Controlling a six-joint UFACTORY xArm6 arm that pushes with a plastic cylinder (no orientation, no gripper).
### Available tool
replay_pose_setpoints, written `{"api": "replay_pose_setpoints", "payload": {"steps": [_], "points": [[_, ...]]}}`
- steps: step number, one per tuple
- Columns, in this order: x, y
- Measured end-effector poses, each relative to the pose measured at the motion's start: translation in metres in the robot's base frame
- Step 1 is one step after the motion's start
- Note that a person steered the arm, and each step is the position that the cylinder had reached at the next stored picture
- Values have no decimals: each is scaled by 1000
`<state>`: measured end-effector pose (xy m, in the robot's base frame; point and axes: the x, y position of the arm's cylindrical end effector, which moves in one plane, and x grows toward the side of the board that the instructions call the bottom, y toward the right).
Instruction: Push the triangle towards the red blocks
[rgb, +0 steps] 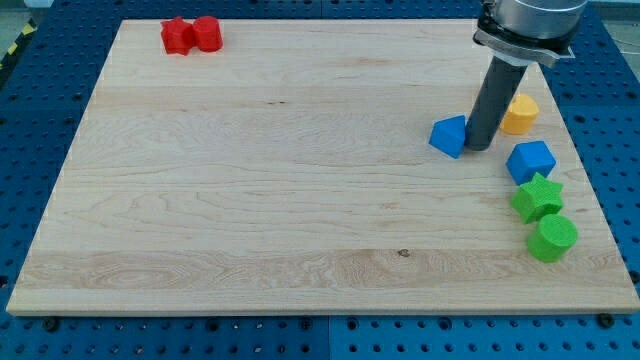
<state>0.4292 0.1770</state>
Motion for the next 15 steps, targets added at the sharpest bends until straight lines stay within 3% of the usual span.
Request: {"api": "replay_pose_setpoints", "payload": {"steps": [3, 8, 11, 14, 15], "points": [[-1, 20], [5, -106], [-16, -161], [-21, -129], [-27, -157]]}}
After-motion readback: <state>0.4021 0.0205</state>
